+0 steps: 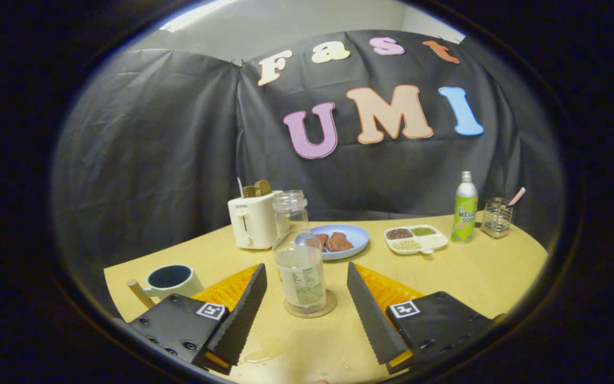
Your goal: Take the bottle from table, then pour the juice into the cup, finally place the bottle on the coaster
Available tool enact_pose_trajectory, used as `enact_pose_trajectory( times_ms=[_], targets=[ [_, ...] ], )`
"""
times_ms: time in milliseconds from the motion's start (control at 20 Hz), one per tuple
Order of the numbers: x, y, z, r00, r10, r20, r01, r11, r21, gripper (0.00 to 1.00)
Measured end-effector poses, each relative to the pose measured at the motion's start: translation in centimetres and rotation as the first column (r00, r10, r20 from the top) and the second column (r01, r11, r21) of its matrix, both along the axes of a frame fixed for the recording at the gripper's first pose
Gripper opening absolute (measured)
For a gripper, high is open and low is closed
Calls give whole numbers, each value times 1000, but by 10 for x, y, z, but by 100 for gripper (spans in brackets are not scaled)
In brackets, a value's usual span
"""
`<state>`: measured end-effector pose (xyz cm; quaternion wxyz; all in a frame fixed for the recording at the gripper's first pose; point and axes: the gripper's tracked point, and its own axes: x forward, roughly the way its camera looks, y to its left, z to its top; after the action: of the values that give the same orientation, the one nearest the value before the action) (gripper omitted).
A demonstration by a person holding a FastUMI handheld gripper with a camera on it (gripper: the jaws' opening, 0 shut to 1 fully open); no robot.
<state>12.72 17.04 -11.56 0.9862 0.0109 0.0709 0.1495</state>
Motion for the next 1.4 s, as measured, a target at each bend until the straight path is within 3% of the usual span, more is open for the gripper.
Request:
enact_pose_trajectory(
  times_ms=[400, 950, 1400],
  targets=[
    [-47, -50, 42, 993, -53, 106, 48, 998, 44, 95],
    [-72, -114, 76, 981, -180, 72, 176, 983, 61, 95],
    [-108, -136, 121, 964, -226, 139, 217, 973, 77, 94]
  ],
)
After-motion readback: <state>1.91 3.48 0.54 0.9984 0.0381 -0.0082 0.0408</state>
